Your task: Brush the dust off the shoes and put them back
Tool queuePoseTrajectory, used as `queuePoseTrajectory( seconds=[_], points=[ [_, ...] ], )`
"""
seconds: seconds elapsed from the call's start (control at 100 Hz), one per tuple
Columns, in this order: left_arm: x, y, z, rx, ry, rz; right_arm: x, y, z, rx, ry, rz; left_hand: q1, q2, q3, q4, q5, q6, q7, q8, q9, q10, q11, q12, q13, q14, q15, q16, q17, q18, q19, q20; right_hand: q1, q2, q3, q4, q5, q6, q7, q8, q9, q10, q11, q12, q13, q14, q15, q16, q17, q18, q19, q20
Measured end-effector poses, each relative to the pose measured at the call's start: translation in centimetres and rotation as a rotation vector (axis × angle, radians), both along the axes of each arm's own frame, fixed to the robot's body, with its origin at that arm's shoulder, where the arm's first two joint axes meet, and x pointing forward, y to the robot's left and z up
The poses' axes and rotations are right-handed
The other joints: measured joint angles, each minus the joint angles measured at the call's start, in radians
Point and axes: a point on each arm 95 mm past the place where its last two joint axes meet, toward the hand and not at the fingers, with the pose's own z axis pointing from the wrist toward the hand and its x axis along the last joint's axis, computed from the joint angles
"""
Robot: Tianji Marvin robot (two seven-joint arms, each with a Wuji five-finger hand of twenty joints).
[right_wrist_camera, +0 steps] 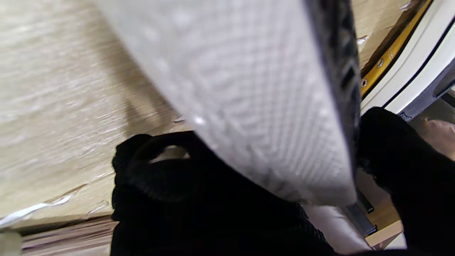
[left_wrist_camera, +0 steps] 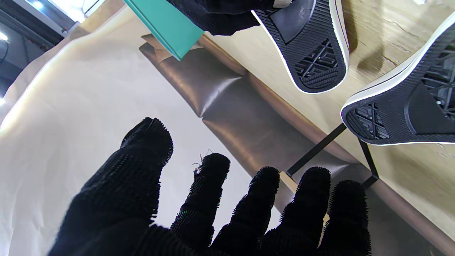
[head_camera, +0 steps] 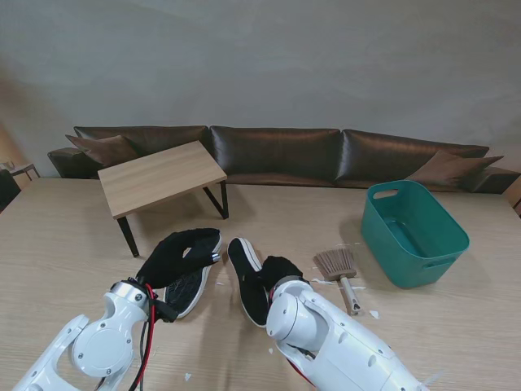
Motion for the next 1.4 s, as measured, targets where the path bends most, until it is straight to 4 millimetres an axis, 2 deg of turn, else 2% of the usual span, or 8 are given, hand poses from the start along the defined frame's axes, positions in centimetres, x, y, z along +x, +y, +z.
queuePoseTrajectory(
  seconds=[0.34,0.47,0.63,0.66,0.84,1.15,1.24,1.4],
  points=[
    [0.0,-0.1,-0.2,0.000,0.015,-0.012,0.6,-0.5,0.6,-0.114,-0.058,0.048,0.000,0.018,-0.027,0.000,0.000,0.000,0.000,0.004,0.002,0.000,0.000,0.000,0.005,0.000,0.000,0.000,0.000,-0.001,-0.001,0.009,-0.005,0.018,-0.021,0.020,-0.073,-0.027,0.034,-0.026,-0.026,-0.033,0.003,-0.007,0.000,-0.025,-0.004,-0.004,0.001,-0.025,0.000,0.000],
    [0.0,-0.2,-0.2,0.002,0.020,-0.016,0.9,-0.8,1.0,-0.151,-0.092,0.060,0.000,0.029,-0.040,0.000,0.000,0.000,0.000,0.004,0.010,0.000,0.001,0.009,0.007,0.000,0.000,0.000,0.001,-0.001,-0.001,0.009,-0.005,0.025,-0.021,0.020,-0.086,-0.063,0.057,-0.026,-0.052,-0.044,0.003,-0.008,-0.001,-0.029,-0.014,-0.009,0.001,-0.037,0.000,0.000],
    [0.1,-0.3,-0.3,0.004,0.029,-0.023,1.4,-1.0,1.3,-0.245,-0.168,0.111,0.000,0.028,-0.046,0.000,0.000,0.000,0.000,0.004,0.010,0.000,0.001,0.009,0.007,0.000,0.000,0.000,0.001,-0.001,-0.001,0.009,0.006,0.021,-0.020,0.020,-0.134,-0.130,0.075,-0.031,-0.084,-0.081,0.006,-0.018,-0.021,-0.070,-0.037,-0.014,0.001,-0.053,-0.002,-0.022],
    [0.1,-0.4,-0.3,0.005,0.030,-0.024,1.5,-1.1,1.3,-0.257,-0.181,0.118,0.000,0.028,-0.049,0.000,0.000,0.000,0.000,0.004,0.010,0.000,0.001,0.009,0.007,0.000,0.000,0.000,0.001,-0.001,-0.001,0.009,0.015,-0.001,-0.020,0.020,-0.134,-0.144,0.082,-0.031,-0.084,-0.087,0.012,-0.020,-0.021,-0.077,-0.040,-0.014,0.001,-0.061,-0.002,-0.023],
    [0.1,-0.5,-0.5,0.011,0.040,-0.030,2.1,-1.3,1.3,-0.261,-0.220,0.122,0.001,0.041,-0.056,0.012,0.000,0.000,0.000,0.005,0.011,0.000,0.001,0.009,0.007,0.000,0.000,0.000,0.001,-0.001,-0.001,0.009,0.042,-0.087,0.015,0.019,-0.102,-0.173,0.120,0.005,-0.083,-0.105,0.014,-0.024,-0.020,-0.097,-0.052,-0.022,0.001,-0.064,-0.003,-0.043],
    [0.2,-0.6,-0.7,0.016,0.061,-0.040,2.5,-1.2,1.3,-0.304,-0.252,0.154,0.007,0.041,-0.067,0.012,0.000,0.000,0.000,0.005,0.011,0.000,0.001,0.009,0.007,0.000,0.000,0.000,0.001,-0.001,-0.001,0.010,0.059,-0.127,0.050,0.006,0.013,-0.157,0.118,0.054,-0.018,-0.118,0.027,-0.033,0.000,-0.115,-0.061,-0.023,0.002,-0.064,-0.003,-0.048],
    [0.3,-0.6,-0.8,0.020,0.065,-0.042,2.6,-1.0,1.1,-0.313,-0.253,0.162,0.025,0.041,-0.078,0.012,0.000,0.000,0.000,0.005,0.011,0.000,0.001,0.009,0.007,0.000,0.000,0.000,0.001,-0.001,-0.001,0.010,0.059,-0.127,0.074,-0.043,0.025,-0.149,0.118,0.059,-0.006,-0.126,0.027,-0.033,0.000,-0.121,-0.059,-0.015,0.003,-0.064,-0.003,-0.048],
    [0.3,-0.6,-0.9,0.024,0.071,-0.043,3.2,-0.7,1.1,-0.333,-0.248,0.178,0.025,0.041,-0.089,0.012,0.000,0.000,0.000,0.005,0.011,0.000,0.001,0.009,0.007,0.000,0.000,0.000,0.003,-0.001,-0.002,0.010,0.059,-0.126,0.087,-0.100,0.028,-0.145,0.141,0.059,-0.006,-0.126,0.027,-0.033,0.000,-0.126,-0.054,-0.013,0.003,-0.065,-0.003,-0.069]
  ],
)
